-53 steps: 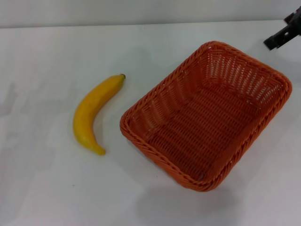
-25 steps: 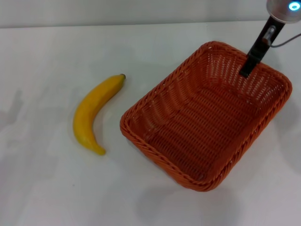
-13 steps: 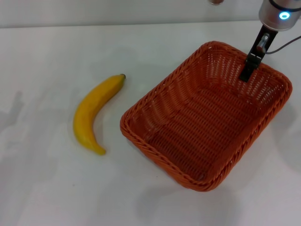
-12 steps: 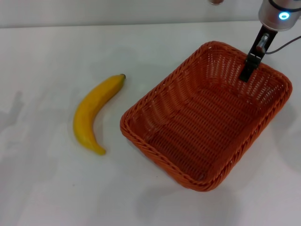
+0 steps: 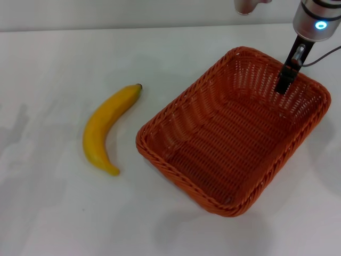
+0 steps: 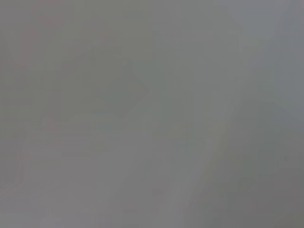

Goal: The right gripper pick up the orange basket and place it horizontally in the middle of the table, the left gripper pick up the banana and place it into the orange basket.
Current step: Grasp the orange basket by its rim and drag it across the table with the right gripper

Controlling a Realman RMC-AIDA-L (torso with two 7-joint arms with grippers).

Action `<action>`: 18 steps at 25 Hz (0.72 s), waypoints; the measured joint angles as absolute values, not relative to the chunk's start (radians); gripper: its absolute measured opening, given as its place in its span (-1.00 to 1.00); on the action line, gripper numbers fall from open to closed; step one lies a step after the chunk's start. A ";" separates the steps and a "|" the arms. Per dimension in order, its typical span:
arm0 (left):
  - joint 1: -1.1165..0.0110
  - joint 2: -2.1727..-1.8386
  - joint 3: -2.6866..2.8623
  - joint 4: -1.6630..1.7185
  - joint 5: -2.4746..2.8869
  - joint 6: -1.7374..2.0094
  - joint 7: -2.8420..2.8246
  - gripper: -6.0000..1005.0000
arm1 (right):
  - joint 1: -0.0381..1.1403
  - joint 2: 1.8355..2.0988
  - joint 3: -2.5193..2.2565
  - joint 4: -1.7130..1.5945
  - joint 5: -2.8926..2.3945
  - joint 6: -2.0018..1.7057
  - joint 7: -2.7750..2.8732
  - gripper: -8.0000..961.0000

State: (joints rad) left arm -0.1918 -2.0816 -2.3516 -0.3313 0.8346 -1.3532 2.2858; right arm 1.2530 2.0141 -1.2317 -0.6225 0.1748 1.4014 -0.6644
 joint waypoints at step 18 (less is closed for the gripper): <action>-0.194 -2.081 -2.352 -0.331 0.830 -1.359 2.286 0.40 | 1.245 2.014 -1.254 -0.606 0.180 1.385 -0.672 -0.15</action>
State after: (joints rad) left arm -0.1943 -2.0813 -2.3516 -0.3313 0.8298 -1.3588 2.2855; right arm 1.2452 2.0139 -1.2538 -0.6064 0.1798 1.3847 -0.6724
